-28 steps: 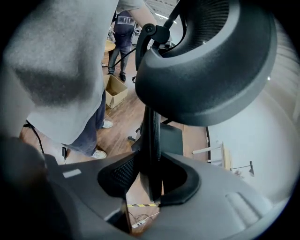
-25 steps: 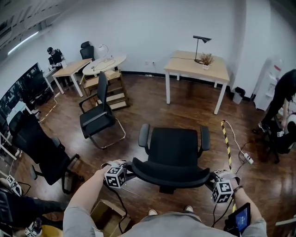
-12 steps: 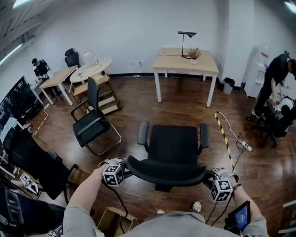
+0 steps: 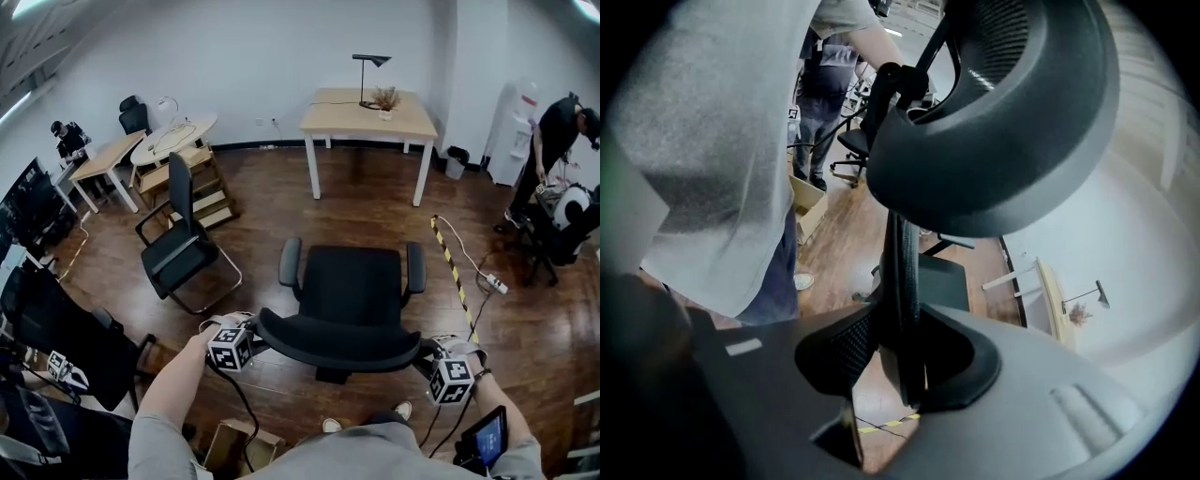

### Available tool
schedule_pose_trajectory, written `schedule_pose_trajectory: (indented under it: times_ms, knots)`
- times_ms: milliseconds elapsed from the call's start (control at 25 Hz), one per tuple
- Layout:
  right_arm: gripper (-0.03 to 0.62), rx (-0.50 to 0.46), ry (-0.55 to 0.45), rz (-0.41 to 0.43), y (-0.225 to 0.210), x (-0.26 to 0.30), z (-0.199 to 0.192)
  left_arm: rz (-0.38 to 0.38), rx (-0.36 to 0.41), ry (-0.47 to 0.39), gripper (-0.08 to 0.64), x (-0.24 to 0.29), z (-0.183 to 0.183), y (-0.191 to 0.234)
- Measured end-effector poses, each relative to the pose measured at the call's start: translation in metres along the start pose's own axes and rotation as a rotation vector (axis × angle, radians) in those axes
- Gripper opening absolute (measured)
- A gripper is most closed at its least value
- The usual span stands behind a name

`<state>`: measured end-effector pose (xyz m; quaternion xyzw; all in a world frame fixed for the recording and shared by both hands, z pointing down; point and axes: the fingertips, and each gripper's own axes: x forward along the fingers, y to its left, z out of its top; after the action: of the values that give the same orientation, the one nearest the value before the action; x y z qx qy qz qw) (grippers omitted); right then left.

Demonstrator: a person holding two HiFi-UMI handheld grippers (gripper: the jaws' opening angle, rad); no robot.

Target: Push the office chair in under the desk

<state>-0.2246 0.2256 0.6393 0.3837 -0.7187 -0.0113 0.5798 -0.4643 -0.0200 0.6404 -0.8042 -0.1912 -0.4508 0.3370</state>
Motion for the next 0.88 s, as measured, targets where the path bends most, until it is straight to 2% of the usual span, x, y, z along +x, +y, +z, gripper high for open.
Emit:
schedule_pose_trajectory:
  times_ms: [360, 720, 880]
  knots:
    - [0.134, 0.026, -0.002, 0.021, -0.005, 0.001, 0.000, -0.011, 0.004, 0.004, 0.146, 0.004, -0.001, 0.012]
    - [0.135, 0.035, 0.018, 0.034, -0.028, 0.012, -0.007, -0.006, 0.022, -0.008, 0.146, 0.014, -0.002, 0.040]
    - [0.137, 0.045, 0.024, 0.041, -0.042, 0.019, -0.025, -0.005, 0.019, -0.009, 0.146, 0.030, 0.003, 0.057]
